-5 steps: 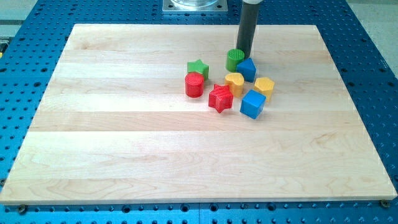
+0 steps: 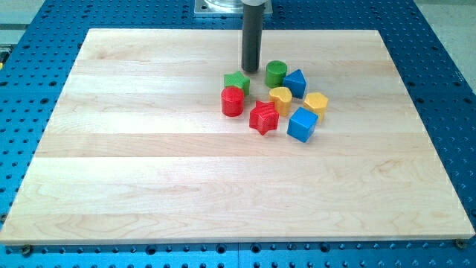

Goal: Separate the green star from the red circle

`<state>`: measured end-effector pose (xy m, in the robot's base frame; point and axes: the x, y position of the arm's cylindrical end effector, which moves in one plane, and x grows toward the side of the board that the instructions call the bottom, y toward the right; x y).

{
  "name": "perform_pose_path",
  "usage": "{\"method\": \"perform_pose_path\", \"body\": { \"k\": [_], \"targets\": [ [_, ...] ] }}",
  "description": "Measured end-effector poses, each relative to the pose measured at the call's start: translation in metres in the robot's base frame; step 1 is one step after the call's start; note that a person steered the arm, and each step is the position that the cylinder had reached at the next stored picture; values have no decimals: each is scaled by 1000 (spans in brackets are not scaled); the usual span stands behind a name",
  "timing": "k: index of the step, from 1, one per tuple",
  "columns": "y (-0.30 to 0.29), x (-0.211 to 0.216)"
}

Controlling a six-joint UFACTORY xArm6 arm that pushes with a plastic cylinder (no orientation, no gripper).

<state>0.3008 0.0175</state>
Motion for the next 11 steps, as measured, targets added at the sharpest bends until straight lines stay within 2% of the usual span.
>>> {"method": "perform_pose_path", "body": {
  "k": [1,2,3,4,6,7,8,10,11],
  "targets": [
    [-52,0],
    [-74,21],
    [-40,47],
    [-9,47],
    [-15,41],
    [-84,41],
    [-121,41],
    [-87,52],
    [-86,75]
  ]
}}
